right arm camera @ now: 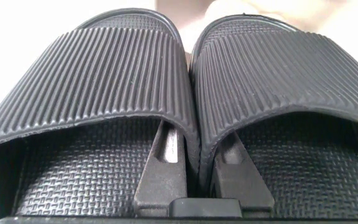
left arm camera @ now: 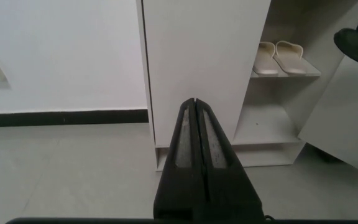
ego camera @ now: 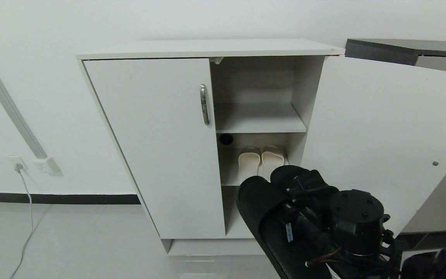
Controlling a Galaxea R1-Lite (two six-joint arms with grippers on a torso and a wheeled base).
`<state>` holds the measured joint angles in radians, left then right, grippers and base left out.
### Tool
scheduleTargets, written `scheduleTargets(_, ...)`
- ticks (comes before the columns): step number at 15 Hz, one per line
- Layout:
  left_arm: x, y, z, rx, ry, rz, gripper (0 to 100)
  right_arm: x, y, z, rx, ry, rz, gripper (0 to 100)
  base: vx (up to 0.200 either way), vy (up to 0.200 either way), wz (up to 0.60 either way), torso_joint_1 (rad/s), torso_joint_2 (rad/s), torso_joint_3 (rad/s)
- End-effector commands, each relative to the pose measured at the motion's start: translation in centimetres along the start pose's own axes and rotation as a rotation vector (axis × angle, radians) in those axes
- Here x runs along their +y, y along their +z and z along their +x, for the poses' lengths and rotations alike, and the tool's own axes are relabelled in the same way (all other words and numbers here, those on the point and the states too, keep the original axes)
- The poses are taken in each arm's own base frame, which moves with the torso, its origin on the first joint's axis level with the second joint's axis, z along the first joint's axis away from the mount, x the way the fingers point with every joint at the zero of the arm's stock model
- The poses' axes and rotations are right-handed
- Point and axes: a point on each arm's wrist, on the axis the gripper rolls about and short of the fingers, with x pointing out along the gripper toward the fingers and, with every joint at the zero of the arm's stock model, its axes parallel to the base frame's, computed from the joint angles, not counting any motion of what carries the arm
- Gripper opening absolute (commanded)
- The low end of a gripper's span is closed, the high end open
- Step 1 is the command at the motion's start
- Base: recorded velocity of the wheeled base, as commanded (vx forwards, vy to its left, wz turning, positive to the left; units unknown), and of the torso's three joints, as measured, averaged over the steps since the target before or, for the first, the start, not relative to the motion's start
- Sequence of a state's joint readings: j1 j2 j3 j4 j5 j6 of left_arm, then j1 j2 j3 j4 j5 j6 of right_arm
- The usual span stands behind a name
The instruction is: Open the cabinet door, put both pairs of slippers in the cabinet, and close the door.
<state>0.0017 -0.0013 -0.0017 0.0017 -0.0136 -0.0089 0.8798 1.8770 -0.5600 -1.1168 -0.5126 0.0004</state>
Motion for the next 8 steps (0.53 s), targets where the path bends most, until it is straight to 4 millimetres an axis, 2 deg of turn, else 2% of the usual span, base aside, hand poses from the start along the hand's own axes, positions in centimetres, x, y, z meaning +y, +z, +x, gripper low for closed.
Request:
scheduleTargets(1, 0.0, 0.0, 0.0, 0.001, 0.000, 0.000, 0, 1.3, -0.5, 1.9, 0.004, -0.041, 0.020, 0, 0.000, 0.000, 0.00, 0.000, 0.00, 0.000)
scheduleTargets(4, 0.0, 0.0, 0.0, 0.001, 0.000, 0.000, 0, 1.9, 0.0, 3.0, -0.006, -0.074, 0.043, 0, 0.000, 0.000, 0.00, 0.000, 0.00, 0.000)
scheduleTargets(5, 0.0, 0.0, 0.0, 0.001, 0.000, 0.003, 0, 2.5, 1.1, 4.2, 0.021, -0.167, 0.085, 0, 0.000, 0.000, 0.00, 0.000, 0.00, 0.000)
scheduleTargets(8, 0.0, 0.0, 0.0, 0.001, 0.000, 0.003, 0, 3.1, 2.9, 5.4, 0.063, -0.254, 0.125, 0, 0.000, 0.000, 0.00, 0.000, 0.00, 0.000)
